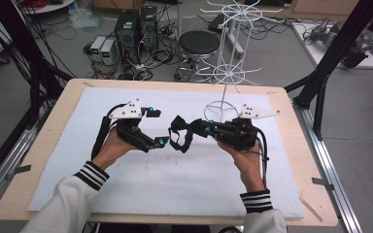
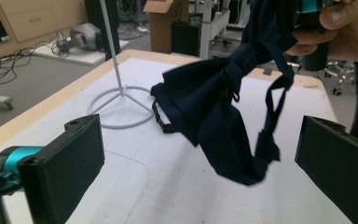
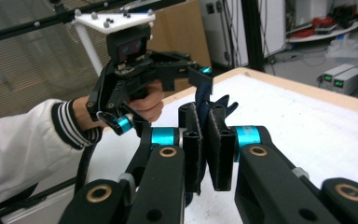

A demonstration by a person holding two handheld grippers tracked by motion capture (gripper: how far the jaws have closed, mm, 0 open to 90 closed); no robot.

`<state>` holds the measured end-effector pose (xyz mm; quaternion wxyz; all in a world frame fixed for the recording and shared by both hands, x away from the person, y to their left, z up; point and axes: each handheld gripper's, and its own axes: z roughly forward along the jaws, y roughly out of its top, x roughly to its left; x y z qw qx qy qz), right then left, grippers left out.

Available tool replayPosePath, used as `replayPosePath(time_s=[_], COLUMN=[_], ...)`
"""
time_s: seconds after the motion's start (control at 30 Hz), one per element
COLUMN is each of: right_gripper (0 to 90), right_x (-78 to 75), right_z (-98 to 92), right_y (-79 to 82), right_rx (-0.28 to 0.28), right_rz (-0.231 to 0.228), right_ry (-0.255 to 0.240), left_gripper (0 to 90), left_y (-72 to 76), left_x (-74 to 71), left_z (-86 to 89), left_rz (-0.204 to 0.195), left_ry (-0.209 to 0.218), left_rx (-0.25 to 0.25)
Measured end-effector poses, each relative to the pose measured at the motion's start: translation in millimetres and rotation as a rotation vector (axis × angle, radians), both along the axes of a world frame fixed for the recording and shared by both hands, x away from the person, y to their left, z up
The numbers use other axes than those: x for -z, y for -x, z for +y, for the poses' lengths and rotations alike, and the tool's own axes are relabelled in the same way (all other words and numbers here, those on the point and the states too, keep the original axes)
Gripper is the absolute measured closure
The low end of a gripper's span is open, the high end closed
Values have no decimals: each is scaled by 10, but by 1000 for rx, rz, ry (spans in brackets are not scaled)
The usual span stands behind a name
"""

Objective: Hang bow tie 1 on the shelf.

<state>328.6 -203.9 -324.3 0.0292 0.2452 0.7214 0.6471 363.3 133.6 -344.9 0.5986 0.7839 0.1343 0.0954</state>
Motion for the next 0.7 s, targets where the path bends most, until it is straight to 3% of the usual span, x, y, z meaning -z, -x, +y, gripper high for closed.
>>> replayPosePath(time_s=[0.27, 0.7], right_gripper=[861, 860], right_x=[-36, -61], right_z=[-108, -176], right_y=[14, -6], right_rx=[51, 94], right_rz=[-34, -88], right_ry=[-26, -66], left_gripper=[18, 18], left_y=[26, 112], left_x=[51, 199], left_z=[131, 440], left_rz=[-8, -41], left_ry=[8, 43], left_rx=[-34, -130])
